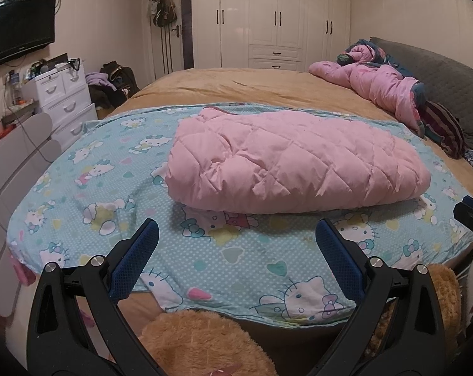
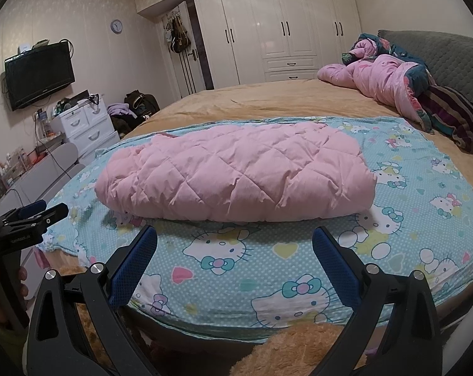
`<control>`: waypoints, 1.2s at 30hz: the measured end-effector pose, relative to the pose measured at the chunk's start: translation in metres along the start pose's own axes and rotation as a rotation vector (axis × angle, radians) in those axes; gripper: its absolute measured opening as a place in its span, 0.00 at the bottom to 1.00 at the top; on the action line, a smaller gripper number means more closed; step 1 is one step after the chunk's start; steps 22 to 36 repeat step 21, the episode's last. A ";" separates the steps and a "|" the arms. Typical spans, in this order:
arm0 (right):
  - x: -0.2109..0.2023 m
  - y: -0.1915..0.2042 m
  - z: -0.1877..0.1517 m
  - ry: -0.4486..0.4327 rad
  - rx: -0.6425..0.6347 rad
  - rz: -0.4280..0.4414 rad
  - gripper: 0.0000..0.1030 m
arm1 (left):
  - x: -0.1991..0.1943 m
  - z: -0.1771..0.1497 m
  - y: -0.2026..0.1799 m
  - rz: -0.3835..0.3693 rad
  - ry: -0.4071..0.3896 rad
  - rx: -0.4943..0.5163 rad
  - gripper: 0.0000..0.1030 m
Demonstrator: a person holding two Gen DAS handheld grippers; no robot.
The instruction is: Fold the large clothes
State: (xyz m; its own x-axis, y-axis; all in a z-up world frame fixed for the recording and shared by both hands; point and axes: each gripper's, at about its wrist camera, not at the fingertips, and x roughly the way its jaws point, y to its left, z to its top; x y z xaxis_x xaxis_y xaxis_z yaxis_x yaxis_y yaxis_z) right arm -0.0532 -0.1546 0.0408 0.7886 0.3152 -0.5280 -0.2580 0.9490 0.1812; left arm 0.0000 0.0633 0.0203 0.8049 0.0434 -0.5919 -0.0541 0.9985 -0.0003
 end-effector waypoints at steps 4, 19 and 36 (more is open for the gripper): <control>0.002 -0.001 0.000 0.004 0.001 0.001 0.96 | 0.006 -0.003 0.002 -0.002 0.024 -0.002 0.91; 0.000 -0.116 -0.022 0.044 0.235 -0.176 0.96 | 0.083 -0.004 0.131 0.253 0.190 -0.189 0.91; -0.014 -0.172 -0.038 0.058 0.323 -0.325 0.96 | 0.101 0.006 0.176 0.368 0.199 -0.213 0.91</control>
